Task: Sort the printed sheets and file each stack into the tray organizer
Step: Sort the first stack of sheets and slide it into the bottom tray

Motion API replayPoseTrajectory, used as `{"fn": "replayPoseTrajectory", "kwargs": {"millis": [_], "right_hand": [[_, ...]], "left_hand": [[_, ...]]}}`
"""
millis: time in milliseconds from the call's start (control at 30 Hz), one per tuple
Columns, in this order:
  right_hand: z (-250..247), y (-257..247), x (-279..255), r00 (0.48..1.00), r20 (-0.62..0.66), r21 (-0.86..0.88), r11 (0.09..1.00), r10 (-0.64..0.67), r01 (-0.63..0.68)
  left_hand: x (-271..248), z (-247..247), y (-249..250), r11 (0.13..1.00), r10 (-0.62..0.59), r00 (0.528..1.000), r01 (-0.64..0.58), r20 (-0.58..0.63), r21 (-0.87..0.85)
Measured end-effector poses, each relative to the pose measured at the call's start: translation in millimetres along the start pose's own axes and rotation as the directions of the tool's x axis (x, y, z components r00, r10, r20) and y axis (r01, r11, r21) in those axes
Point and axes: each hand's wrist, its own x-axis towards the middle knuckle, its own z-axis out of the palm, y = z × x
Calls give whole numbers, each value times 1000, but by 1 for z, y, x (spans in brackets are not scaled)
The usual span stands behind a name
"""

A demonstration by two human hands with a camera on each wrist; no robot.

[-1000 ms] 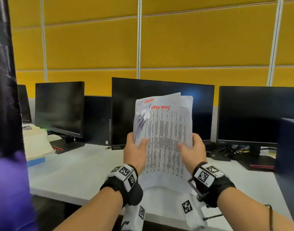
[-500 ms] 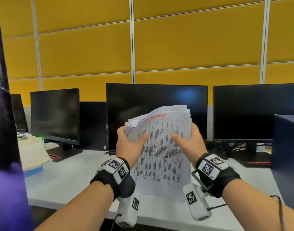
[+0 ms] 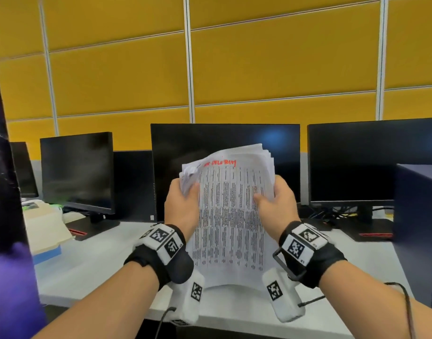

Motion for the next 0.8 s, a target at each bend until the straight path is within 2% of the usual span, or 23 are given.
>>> {"fn": "replayPoseTrajectory", "kwargs": {"millis": [67,167,233,400,533,600,733,800], "right_hand": [[-3,0,-1,1000,-12,29,1000,8,-8],[-9,15,-14,989,58,37,990,133,-135],[-14,23,-24,982,60,13,983,181,-182],[-18,25,-28,992,-35,68,990,123,-120],[-21,29,-31,989,-19,79,986,146,-145],[-24,28,-29,990,-26,65,988,142,-140],[-24,23,-22,992,-19,40,991,127,-126],[-23,22,-21,991,-44,66,990,126,-123]], "left_hand": [[-7,3,4,998,-38,999,40,35,-39],[-27,2,-16,983,-183,974,183,132,6],[-37,1,-27,971,-238,960,241,146,-1],[-38,5,-17,975,-188,967,204,170,-87],[-42,7,-15,966,-221,958,240,183,-93],[-41,7,-15,976,-173,970,192,171,-99],[-37,11,-2,987,-130,960,148,247,-55],[-36,11,-1,991,-109,971,124,215,-58]]}}
